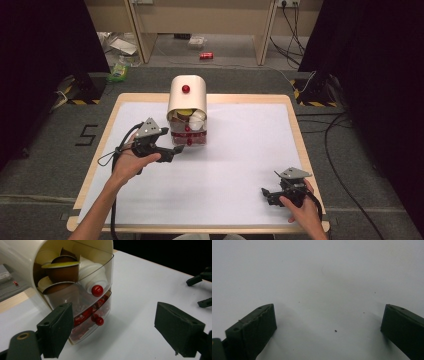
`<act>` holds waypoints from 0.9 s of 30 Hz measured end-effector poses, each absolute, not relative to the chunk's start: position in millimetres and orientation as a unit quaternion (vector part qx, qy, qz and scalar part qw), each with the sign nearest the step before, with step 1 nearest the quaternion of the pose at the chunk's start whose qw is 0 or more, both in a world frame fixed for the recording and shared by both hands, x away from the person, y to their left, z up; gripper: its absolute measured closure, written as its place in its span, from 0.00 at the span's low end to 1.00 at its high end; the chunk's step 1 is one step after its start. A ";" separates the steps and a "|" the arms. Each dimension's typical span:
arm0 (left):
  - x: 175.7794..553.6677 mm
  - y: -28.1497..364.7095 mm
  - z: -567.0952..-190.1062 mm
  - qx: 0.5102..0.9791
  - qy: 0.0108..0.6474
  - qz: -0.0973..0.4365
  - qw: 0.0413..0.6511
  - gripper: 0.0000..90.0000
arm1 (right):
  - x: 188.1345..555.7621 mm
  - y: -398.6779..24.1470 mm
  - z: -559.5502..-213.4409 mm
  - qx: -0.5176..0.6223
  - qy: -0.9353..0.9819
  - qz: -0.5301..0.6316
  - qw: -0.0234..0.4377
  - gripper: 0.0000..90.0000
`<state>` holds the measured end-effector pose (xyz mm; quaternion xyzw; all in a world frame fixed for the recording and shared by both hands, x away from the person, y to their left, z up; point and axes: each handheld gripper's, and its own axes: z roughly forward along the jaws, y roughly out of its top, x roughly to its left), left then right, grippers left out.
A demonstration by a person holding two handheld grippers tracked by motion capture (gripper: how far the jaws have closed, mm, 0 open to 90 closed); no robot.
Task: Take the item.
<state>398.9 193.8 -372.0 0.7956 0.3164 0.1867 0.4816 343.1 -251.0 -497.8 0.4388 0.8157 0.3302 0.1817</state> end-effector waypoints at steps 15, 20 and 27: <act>418.8 164.8 -356.8 0.801 0.290 0.206 0.481 0.18 | 343.2 -251.2 -497.8 0.437 0.816 0.330 0.182 0.00; 429.3 159.1 -356.6 0.805 0.293 0.203 0.474 0.18 | 343.0 -251.1 -497.8 0.438 0.816 0.330 0.182 0.00; 440.9 154.5 -364.8 0.814 0.293 0.196 0.461 0.17 | 342.8 -250.9 -497.8 0.439 0.815 0.330 0.181 0.00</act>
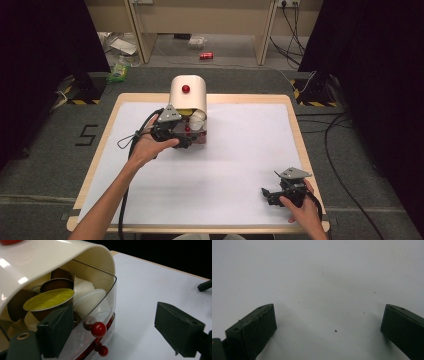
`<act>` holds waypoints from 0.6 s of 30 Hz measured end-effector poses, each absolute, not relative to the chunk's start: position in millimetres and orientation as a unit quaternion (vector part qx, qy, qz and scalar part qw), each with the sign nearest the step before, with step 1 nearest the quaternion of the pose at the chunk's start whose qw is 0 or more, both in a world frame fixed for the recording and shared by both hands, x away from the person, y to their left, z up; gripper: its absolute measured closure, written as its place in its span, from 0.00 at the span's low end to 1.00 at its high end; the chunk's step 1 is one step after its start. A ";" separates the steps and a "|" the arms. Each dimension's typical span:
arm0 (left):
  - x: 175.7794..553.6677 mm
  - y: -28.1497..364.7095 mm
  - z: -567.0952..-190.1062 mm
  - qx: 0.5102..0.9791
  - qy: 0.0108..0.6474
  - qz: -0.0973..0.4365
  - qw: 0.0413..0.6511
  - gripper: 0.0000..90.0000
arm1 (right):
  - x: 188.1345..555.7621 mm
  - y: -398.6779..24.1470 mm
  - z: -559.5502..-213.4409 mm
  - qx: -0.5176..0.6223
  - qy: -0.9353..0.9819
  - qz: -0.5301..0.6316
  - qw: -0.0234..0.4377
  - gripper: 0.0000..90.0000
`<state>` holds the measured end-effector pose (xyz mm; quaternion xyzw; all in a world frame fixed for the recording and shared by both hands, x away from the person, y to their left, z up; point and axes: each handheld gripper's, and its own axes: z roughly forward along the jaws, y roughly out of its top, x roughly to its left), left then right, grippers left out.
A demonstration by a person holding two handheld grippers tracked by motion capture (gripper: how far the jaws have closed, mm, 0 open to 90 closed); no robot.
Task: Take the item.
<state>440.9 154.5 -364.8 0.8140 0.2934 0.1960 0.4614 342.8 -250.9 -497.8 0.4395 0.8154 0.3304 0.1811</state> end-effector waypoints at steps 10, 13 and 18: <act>444.3 152.8 -367.6 0.815 0.304 0.191 0.455 0.16 | 342.8 -250.9 -497.8 0.440 0.815 0.331 0.181 0.00; 442.6 153.7 -366.9 0.817 0.305 0.183 0.454 0.16 | 342.7 -251.0 -497.8 0.439 0.816 0.330 0.181 0.00; 431.3 153.9 -366.5 0.822 0.303 0.174 0.450 0.16 | 342.8 -251.0 -497.8 0.438 0.816 0.330 0.182 0.00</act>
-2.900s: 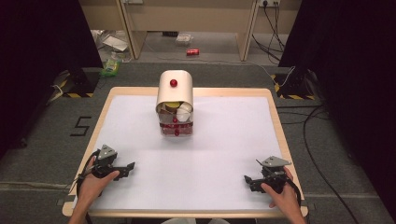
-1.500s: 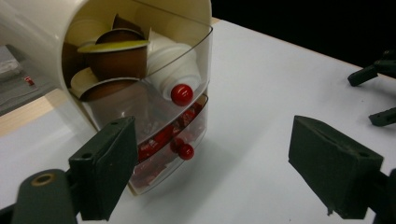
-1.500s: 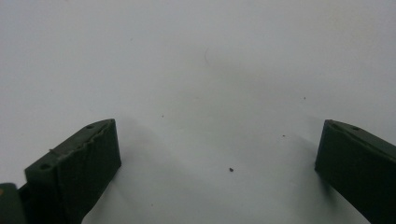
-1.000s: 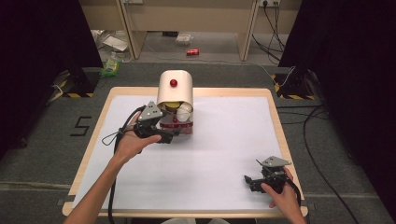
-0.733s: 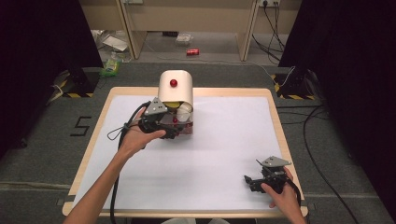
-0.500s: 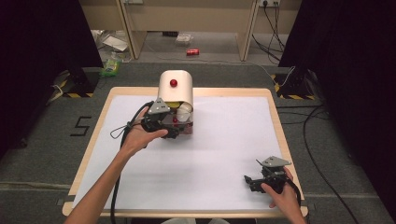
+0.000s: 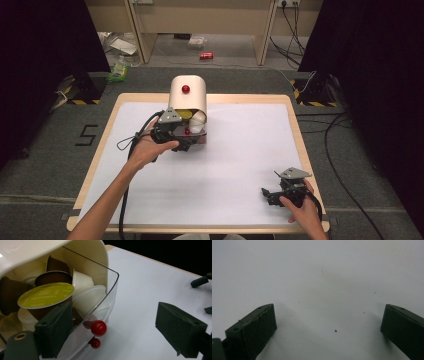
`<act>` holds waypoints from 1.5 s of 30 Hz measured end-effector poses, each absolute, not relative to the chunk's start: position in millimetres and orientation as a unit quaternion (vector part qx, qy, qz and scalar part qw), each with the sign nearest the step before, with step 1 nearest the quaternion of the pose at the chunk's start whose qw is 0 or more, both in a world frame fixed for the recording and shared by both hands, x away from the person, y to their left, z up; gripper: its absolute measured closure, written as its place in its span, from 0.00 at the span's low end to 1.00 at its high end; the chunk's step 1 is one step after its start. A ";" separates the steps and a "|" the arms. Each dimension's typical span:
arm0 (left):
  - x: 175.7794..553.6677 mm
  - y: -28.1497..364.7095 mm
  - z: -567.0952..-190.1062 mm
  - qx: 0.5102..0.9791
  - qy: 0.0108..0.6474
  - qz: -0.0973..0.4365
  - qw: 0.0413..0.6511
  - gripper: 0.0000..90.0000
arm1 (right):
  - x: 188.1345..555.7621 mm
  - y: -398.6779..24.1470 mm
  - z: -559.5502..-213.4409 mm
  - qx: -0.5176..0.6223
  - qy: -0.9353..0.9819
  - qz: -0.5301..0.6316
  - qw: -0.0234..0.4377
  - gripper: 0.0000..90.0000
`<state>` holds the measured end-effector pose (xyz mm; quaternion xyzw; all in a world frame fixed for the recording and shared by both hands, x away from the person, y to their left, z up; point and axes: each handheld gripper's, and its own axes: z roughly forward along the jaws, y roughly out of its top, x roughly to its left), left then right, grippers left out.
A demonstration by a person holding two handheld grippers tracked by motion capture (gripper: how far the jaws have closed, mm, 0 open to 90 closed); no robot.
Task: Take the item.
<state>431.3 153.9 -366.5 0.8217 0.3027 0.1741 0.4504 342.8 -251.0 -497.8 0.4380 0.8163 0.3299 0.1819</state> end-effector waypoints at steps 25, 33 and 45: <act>393.7 155.8 -372.8 0.820 0.298 0.182 0.454 0.16 | 342.8 -250.9 -497.8 0.439 0.816 0.330 0.181 0.00; 387.5 156.2 -374.1 0.821 0.298 0.180 0.452 0.16 | 342.8 -250.9 -497.9 0.439 0.816 0.330 0.182 0.00; 377.8 155.6 -375.8 0.833 0.291 0.169 0.440 0.16 | 342.8 -250.8 -497.9 0.440 0.815 0.330 0.182 0.00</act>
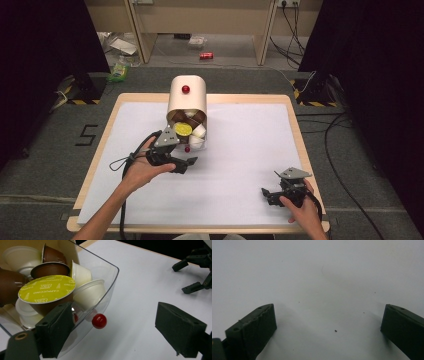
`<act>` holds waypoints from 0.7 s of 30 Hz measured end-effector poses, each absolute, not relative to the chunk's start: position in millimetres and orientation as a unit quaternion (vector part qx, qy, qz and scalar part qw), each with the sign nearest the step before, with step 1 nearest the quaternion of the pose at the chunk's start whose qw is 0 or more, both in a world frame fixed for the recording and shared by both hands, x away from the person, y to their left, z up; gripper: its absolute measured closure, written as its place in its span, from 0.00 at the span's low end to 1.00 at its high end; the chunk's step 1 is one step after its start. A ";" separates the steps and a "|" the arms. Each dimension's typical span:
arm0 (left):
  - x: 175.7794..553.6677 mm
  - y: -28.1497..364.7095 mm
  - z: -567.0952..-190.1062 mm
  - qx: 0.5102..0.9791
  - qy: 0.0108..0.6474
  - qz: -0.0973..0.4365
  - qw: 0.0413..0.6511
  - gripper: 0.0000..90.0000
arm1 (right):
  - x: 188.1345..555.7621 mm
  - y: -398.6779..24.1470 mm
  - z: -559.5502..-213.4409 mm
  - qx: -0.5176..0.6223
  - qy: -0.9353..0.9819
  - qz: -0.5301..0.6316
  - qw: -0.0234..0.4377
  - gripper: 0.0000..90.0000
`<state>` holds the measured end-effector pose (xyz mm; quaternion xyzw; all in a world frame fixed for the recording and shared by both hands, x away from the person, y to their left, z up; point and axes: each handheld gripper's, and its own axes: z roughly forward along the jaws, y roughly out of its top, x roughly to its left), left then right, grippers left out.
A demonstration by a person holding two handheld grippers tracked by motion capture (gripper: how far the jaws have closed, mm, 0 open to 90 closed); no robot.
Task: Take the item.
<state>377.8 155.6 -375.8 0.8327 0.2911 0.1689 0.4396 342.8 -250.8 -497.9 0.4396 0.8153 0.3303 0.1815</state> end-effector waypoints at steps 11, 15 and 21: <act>376.8 158.8 -372.6 0.826 0.298 0.165 0.449 0.18 | 342.8 -250.9 -497.8 0.439 0.816 0.330 0.181 0.00; 376.5 161.6 -370.4 0.823 0.301 0.170 0.451 0.18 | 342.8 -250.8 -497.9 0.440 0.815 0.330 0.181 0.00; 378.4 166.8 -360.5 0.815 0.311 0.185 0.453 0.18 | 342.8 -250.8 -497.9 0.440 0.815 0.330 0.181 0.00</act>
